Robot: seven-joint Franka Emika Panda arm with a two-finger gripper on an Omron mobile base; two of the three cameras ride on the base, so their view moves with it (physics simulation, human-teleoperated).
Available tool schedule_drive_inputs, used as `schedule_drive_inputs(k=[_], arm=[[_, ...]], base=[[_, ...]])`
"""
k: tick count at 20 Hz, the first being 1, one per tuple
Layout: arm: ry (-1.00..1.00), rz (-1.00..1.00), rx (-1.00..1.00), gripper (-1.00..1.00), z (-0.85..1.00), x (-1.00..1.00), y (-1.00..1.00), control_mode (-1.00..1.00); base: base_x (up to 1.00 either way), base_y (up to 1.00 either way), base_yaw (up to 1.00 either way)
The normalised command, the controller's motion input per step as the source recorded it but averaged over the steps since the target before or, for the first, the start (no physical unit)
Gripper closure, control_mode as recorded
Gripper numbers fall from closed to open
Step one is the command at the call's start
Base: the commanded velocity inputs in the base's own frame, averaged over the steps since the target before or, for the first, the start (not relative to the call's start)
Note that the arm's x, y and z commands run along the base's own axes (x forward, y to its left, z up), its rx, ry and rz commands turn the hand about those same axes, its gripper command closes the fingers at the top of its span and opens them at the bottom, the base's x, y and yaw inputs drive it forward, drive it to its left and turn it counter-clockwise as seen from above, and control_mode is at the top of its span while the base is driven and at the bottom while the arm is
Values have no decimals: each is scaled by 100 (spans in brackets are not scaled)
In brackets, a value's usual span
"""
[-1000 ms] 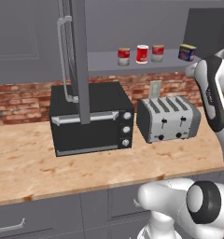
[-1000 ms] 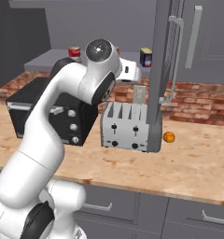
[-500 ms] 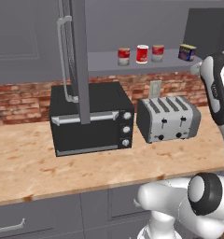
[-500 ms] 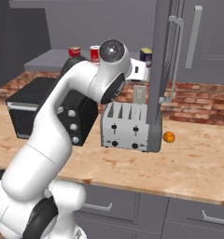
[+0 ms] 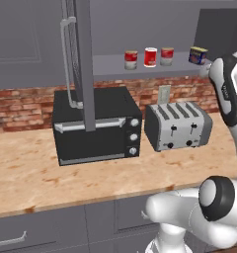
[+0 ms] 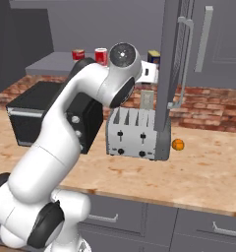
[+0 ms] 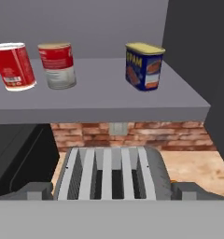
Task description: Stack two cans on top of the other two cans in the cabinet.
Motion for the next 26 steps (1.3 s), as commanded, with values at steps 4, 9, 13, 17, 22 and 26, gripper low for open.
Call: schedule_drive_inputs(k=[4,9,13,17,22,26], arm=[[0,0,0,-100,0,35,0,-100],[0,0,0,-100,1,40,0,-100],[0,0,0,-100,2,34,0,-100],[0,0,0,-100,5,41,0,-100],[0,0,0,-100,4,41,-4,-100],[-1,0,0,-100,0,35,-16,-100]], base=[[0,0,0],[0,0,0],[0,0,0],[0,0,0],[0,0,0],[0,0,0]])
